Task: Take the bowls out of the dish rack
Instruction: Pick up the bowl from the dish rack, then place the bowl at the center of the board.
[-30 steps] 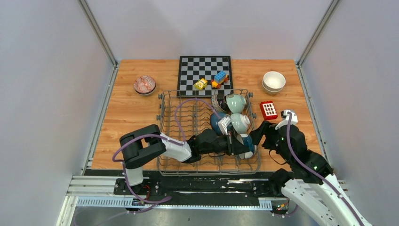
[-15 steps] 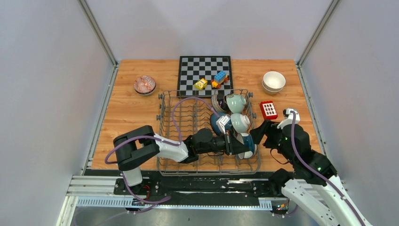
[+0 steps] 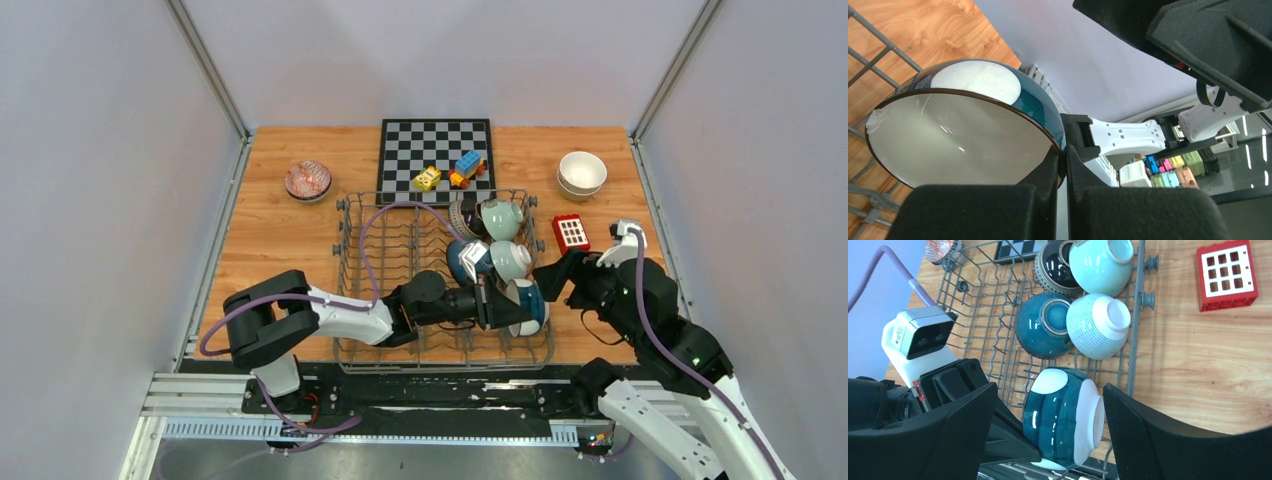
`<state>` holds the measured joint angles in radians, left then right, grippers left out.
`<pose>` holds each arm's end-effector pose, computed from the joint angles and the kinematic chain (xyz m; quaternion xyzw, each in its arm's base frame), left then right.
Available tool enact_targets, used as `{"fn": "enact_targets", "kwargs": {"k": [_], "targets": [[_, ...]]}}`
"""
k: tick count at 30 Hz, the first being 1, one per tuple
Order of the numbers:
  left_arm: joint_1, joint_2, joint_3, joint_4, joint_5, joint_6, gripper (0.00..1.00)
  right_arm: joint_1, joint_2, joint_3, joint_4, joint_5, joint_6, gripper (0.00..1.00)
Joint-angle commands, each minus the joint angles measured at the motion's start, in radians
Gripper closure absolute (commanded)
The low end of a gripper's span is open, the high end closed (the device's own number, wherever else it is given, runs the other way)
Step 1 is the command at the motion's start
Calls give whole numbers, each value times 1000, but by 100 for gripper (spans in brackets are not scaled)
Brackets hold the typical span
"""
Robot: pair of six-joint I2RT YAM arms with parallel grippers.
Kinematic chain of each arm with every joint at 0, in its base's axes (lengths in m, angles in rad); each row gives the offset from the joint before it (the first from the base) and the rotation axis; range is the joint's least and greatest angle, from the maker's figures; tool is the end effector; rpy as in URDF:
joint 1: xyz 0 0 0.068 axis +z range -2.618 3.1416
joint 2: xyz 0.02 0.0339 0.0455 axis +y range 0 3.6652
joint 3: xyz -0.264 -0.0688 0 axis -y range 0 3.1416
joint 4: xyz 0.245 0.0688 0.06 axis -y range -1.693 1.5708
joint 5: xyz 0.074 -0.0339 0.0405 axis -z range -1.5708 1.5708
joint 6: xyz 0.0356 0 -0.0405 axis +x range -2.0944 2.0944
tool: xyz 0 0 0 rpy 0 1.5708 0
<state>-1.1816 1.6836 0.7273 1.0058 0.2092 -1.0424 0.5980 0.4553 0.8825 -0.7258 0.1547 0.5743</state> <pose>0.1255 -0.3254 0.2156 0.1231 0.6787 -0.6778 0.2545 0.0736 0.0435 0.3536 0.0364 0.8025 0.2758 0.5278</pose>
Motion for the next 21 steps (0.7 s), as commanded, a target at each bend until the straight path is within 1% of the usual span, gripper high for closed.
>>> {"fn": "enact_targets", "kwargs": {"k": [1,4,6,8,12,15,18,21], "targets": [[-11,-84,30,30,0,61,100,-11,13,81,-5,-37,-59,19],[-10,-155,57,-69,6,117,100,-13,44,157,-7,-61,-110,19],[-10,-227,77,-182,3,179,100,-11,75,221,-14,-76,-144,19],[-10,-319,100,-347,-16,265,100,-12,107,294,-18,-87,-170,19],[-10,-525,165,-706,-102,472,100,-12,190,409,-18,-123,-204,19],[-10,-658,243,-975,-166,627,100,-11,250,474,-20,-189,-213,19],[-11,-733,325,-1247,-205,764,100,-12,307,513,-19,-250,-219,20],[-10,-772,414,-1458,-207,896,100,4,367,556,-20,-295,-232,20]]}}
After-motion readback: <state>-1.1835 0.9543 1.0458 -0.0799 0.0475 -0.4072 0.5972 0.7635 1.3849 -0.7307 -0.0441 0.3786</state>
